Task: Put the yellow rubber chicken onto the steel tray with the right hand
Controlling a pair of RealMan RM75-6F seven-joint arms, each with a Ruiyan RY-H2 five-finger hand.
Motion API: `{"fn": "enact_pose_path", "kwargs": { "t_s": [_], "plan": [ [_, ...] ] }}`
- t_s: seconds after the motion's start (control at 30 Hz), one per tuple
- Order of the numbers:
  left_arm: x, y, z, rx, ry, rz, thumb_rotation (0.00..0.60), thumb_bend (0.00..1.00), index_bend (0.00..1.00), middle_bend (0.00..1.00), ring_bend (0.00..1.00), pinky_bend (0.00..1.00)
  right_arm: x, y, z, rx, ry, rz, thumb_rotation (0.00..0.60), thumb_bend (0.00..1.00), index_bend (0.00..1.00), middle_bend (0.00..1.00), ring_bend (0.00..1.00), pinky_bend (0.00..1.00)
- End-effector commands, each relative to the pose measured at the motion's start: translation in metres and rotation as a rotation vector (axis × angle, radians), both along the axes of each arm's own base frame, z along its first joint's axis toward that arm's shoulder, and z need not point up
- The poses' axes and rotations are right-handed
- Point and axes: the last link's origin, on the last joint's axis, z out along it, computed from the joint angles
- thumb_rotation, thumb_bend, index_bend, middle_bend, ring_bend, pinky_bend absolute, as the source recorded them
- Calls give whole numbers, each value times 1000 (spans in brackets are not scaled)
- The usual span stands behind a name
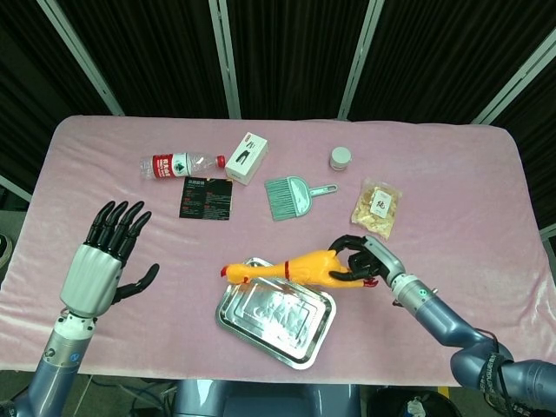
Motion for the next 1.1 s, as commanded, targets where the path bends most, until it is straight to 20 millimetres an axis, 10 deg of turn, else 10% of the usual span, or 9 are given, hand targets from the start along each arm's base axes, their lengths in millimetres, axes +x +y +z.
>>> {"fn": "enact_pose_path", "kwargs": {
  "t_s": [0.03, 0.9, 1.1],
  "plan": [
    [-7, 2, 5, 9, -7, 26, 600, 299, 10, 25, 0, 51, -1, 11, -10, 30, 21, 24, 600, 605, 1000, 797, 792, 880],
    [-28, 6, 5, -51, -29, 120, 600, 299, 10, 2, 0, 51, 5, 41, -53, 89, -27, 19, 600, 605, 1000, 797, 764, 868],
    [-29, 6, 7, -48, -34, 123, 600, 299, 10, 0, 0, 51, 7, 45, -57, 88, -23, 31, 600, 587, 715, 629, 546, 520]
  ]
}}
